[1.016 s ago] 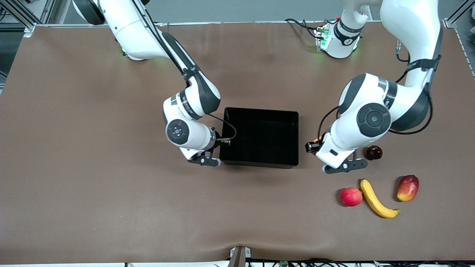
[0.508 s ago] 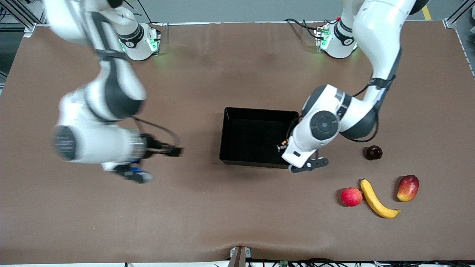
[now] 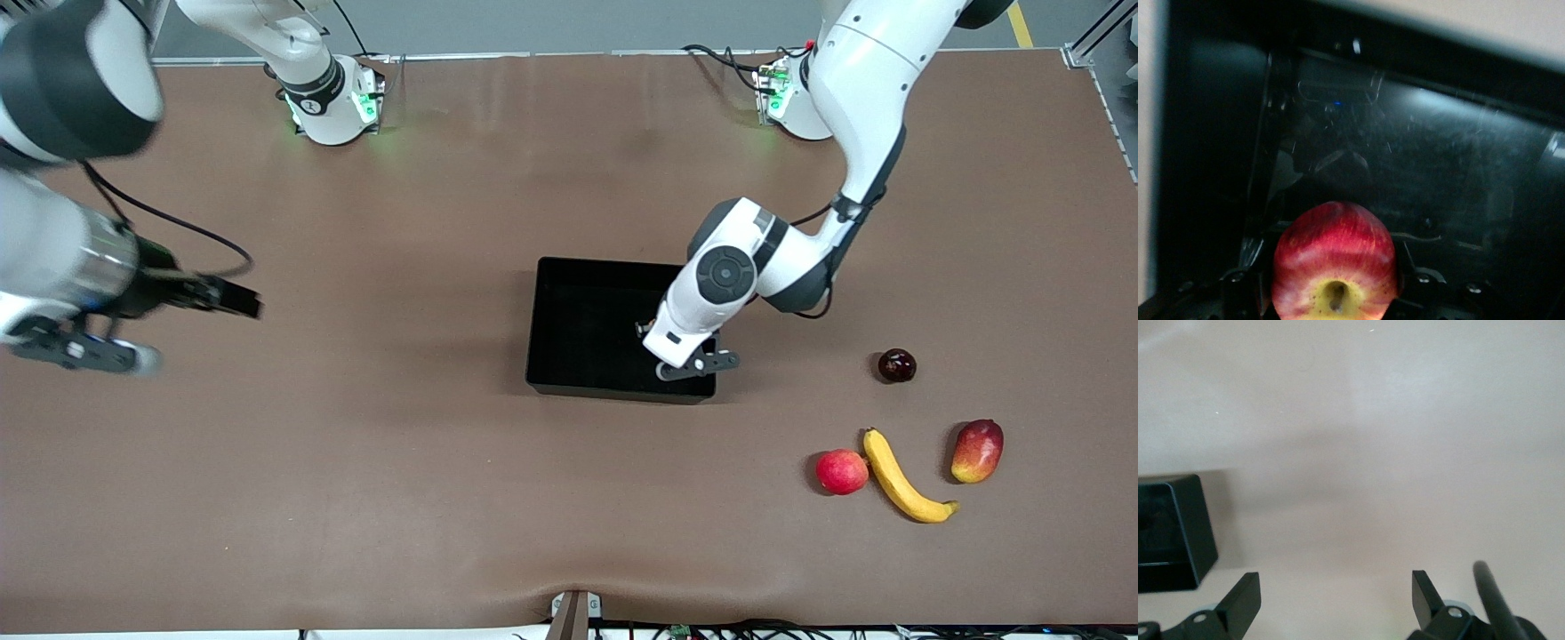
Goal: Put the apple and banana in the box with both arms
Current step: 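Carry the apple over the box with the left gripper while the right gripper withdraws, then lower the apple into the box and open the left gripper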
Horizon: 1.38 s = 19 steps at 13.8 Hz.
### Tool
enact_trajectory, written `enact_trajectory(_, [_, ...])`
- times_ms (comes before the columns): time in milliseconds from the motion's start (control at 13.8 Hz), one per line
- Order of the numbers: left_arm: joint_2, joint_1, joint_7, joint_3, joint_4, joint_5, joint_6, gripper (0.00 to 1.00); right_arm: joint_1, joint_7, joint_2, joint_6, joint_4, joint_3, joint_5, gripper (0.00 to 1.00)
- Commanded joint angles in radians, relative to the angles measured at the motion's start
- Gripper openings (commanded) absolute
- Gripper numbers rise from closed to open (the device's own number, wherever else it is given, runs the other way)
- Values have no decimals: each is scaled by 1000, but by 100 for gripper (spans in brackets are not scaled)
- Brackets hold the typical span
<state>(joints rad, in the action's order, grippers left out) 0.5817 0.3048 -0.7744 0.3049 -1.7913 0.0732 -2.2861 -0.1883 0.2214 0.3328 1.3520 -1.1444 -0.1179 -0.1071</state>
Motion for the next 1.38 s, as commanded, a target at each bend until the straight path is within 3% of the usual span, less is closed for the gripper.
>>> enact_trajectory(0, [-54, 25, -19, -6, -75, 0, -24, 0, 95, -111, -165, 18, -167, 17, 14, 100])
enact_trajectory(363, [-56, 48, -20, -6, -105, 0, -24, 0, 180, -200, -434, 157, -481, 15, 24, 100])
enact_trajectory(435, [-54, 51, -20, -6, -106, 0, -24, 4, 205, -212, -449, 168, -514, 15, 24, 100])
enact_trajectory(508, [-51, 53, -23, -6, -108, 0, -24, 24, 223, -232, -445, 162, -514, 15, 26, 100])
enact_trajectory(581, [-51, 51, -23, -6, -108, 0, -24, 53, 231, -260, -437, 165, -491, 17, 39, 100])
enact_trajectory(653, [-49, 51, -25, -7, -105, 0, -24, 99, 228, -289, -408, 161, -451, 18, 79, 100])
enact_trajectory(798, [-56, 48, -25, -7, -97, 0, -16, 100, 213, -310, -385, 159, -408, 24, 156, 100])
enact_trajectory(944, [-88, 48, -22, -9, -79, 2, 19, 100, 225, -313, -379, 157, -413, 20, 153, 100])
enact_trajectory(1306, [-125, -38, 42, -17, 145, 28, 241, 100, 224, -310, -379, 147, -413, 20, 149, 100])
